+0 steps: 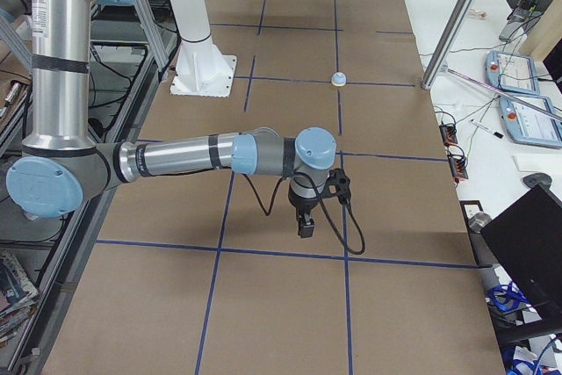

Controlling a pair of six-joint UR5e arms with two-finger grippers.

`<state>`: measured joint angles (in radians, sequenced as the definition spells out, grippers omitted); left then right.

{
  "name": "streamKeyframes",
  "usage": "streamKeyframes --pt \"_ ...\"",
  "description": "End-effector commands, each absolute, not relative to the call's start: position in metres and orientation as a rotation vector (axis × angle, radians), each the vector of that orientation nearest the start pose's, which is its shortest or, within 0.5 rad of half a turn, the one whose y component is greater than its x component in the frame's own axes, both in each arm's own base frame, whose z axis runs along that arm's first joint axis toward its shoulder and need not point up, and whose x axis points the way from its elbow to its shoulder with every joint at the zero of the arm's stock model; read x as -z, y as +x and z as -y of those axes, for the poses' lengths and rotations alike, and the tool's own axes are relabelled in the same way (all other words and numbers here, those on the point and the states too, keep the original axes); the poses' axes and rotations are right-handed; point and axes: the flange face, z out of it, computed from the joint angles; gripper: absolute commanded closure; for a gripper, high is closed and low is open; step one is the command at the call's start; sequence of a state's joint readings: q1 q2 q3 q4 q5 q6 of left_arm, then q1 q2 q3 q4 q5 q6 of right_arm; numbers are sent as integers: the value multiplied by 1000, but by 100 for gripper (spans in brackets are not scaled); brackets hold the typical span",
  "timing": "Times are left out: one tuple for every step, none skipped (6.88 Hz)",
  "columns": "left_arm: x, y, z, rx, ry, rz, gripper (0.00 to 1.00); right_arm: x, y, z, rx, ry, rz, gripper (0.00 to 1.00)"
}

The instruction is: Place and press bell with both arms

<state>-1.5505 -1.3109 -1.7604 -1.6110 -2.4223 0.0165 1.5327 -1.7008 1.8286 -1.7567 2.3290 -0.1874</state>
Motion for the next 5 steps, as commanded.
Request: streamKeyframes --pt "-661 -57 381 -24 -4 -787 0 -622 53 420 163 -22 763 0" --pt "-665 -57 374 -26 -12 -782 0 -622 52 420 164 -21 766 0" --pt "-663 -57 375 -28 -9 -785 0 -621 52 420 164 -19 776 0" --pt "-663 -57 375 -28 -9 -785 0 -621 51 420 165 -19 780 0" --pt "-663 -57 375 -28 -9 -785 0 -623 51 420 164 -22 780 0"
